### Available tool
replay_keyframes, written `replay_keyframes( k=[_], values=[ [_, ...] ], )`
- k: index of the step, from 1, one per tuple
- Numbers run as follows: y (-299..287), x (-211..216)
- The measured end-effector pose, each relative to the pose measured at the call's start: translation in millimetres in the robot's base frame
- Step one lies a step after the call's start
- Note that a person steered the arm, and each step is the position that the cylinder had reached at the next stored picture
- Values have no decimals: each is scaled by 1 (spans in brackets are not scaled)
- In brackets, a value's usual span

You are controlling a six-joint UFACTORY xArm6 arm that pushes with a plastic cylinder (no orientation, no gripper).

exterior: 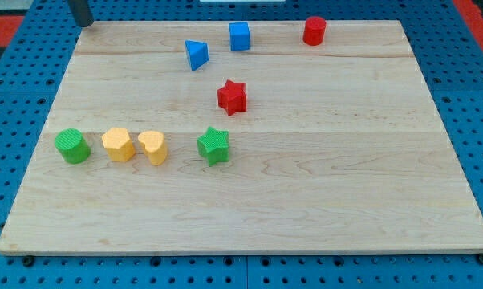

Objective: Place a green circle to the top left of the yellow hexagon

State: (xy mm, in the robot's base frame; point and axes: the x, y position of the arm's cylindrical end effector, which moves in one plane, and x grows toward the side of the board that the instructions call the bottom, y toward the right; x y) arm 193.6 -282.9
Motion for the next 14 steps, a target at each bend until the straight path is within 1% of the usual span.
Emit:
replay_keyframes(
  k=[1,3,4,6,7,8,9,10,12,14],
  values=[
    [-12,3],
    [-21,65],
    [-20,168],
    [-14,302],
    [8,386],
    [39,387],
    [39,375],
    [33,360],
    [29,315],
    [35,279]
  ],
)
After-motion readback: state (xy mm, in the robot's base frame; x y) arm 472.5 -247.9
